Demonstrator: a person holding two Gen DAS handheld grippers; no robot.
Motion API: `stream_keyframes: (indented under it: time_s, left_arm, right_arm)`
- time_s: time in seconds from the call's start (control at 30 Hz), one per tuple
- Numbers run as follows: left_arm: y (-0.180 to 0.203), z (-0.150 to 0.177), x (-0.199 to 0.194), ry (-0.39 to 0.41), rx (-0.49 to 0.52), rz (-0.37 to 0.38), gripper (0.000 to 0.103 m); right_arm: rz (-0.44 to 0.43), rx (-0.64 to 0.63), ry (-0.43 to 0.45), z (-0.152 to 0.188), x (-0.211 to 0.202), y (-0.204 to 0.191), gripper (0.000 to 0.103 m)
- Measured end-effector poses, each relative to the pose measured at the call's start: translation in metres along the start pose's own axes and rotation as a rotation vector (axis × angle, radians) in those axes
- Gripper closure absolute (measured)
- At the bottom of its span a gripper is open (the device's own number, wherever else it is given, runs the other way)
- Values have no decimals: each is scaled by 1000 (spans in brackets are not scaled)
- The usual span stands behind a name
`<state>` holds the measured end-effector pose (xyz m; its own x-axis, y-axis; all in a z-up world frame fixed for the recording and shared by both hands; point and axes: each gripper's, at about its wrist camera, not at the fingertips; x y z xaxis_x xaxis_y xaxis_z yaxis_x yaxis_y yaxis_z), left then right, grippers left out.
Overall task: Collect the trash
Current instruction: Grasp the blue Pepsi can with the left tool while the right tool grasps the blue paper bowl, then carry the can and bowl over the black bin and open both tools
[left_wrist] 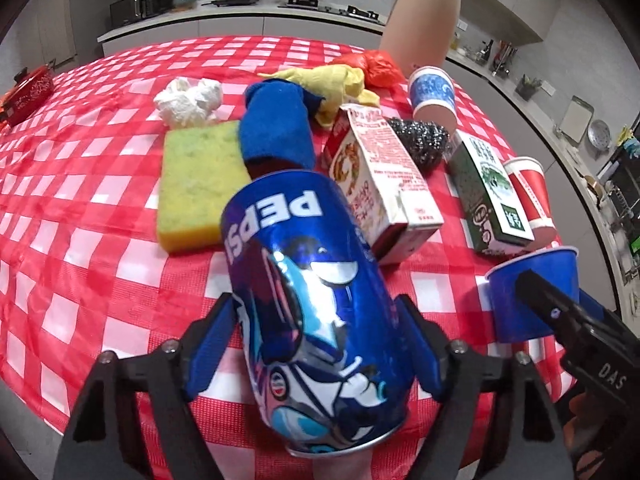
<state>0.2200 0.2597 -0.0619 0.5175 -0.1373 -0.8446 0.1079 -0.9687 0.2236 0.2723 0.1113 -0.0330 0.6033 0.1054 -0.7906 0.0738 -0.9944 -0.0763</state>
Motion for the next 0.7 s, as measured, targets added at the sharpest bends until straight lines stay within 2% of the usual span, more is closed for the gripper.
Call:
stream_keyframes:
  time_s: [0.1,0.13,0.17,0.5,0.7]
  left_arm:
    - [-2,1,-1,-3,4,19,30]
    - [-2,2,-2,1,9,25,32]
    - [-2,2,-3,6,12,30,35]
    - [-5,7,-23,66,-2,42,37]
    - [17,7,-45,118,54,86,37]
  right_arm:
    - [-20,12,-1,2,2,0,3]
    - [-31,13,-4,3,3,0,8]
    - [-51,14,-11,3,5,0,21]
    - [-84,11,41,9,-13,5,23]
    - [-77,38,84,9,-35,22,23]
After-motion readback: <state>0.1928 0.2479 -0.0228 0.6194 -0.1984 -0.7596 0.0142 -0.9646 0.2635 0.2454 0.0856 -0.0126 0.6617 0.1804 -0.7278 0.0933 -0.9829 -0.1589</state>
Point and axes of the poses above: each gripper's, at about its wrist camera, not at the fingertips, and x roughly the way its jaws point, y to its right, z to its underside, and after that the axes turned 5 degrees about -x, right-handed
